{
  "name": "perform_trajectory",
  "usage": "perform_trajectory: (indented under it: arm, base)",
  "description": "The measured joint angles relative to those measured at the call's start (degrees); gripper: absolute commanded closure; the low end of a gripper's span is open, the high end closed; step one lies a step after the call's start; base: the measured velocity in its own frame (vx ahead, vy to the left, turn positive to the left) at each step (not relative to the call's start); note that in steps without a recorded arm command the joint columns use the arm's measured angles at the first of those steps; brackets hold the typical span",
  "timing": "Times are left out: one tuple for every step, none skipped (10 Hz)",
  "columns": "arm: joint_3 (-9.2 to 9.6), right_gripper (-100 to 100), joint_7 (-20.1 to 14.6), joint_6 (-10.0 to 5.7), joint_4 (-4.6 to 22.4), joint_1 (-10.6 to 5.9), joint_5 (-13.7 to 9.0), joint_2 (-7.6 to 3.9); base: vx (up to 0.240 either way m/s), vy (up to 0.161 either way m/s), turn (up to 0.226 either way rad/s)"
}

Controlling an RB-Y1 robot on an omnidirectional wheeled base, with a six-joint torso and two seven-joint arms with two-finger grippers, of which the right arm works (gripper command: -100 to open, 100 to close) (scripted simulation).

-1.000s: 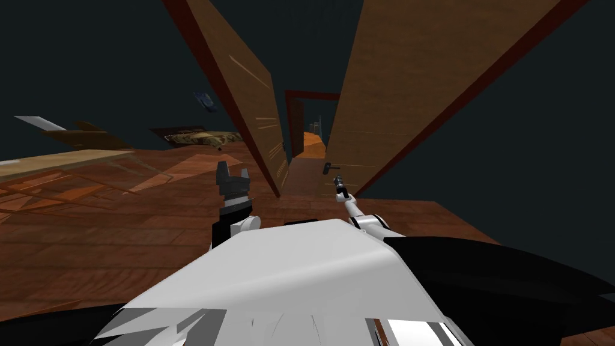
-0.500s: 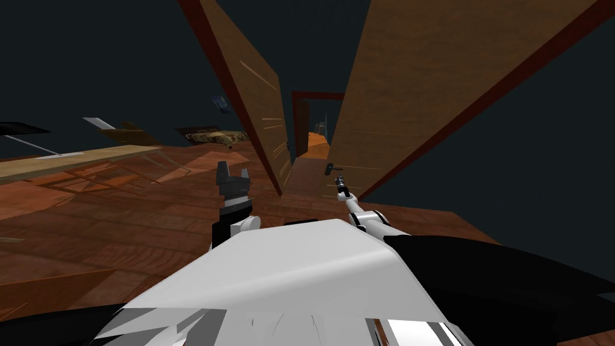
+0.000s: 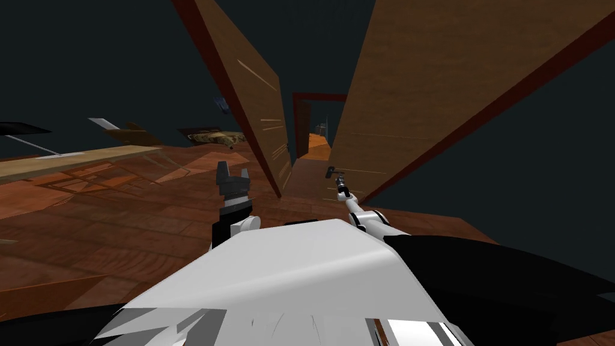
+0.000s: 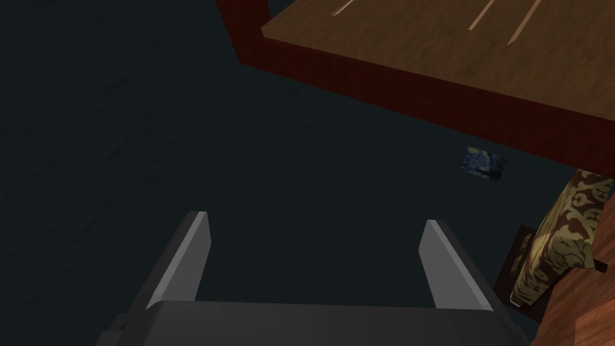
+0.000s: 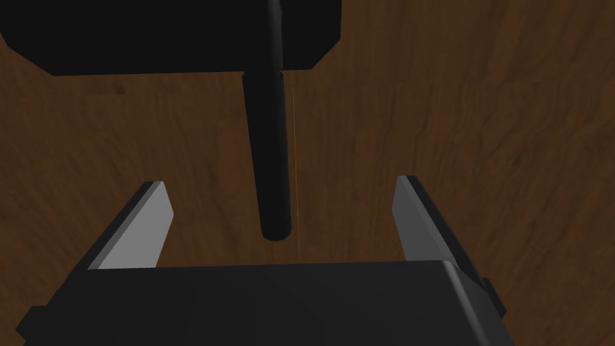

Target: Push the door open

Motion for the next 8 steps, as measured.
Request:
perform_trajectory:
  arm:
    - [-0.18, -100, 0.1, -0.02, 0.1, -0.07, 0.0, 0.06]
    - [-0.32, -100, 0.2, -0.12, 0.4, -0.21, -0.1, 0.09]
    - [-0.47, -100, 0.4, -0.2, 0.6, -0.29, -0.1, 0.16]
    - [-0.6, -100, 0.5, -0.23, 0.7, -0.35, -0.1, 0.17]
    - [-0.61, 100, 0.5, -0.24, 0.7, -0.38, -0.1, 0.16]
    - [-0.6, 100, 0.5, -0.23, 0.7, -0.38, -0.1, 0.16]
    - [-0.73, 100, 0.5, -0.31, 0.6, -0.63, -0.2, -0.06]
    - [-0.74, 100, 0.5, -0.24, 0.6, -0.68, -0.2, -0.1]
  base:
    - [0.207, -0.045, 0.031]
    - [0.222, -0.078, 0.027]
    - [0.207, -0.07, 0.027]
    - [0.088, -0.027, 0.01]
    - [-0.01, 0.002, -0.004]
    - [-0.024, 0.004, 0.005]
    - [-0.015, 0.001, 0.012]
    - [0.0, 0.0, 0.0]
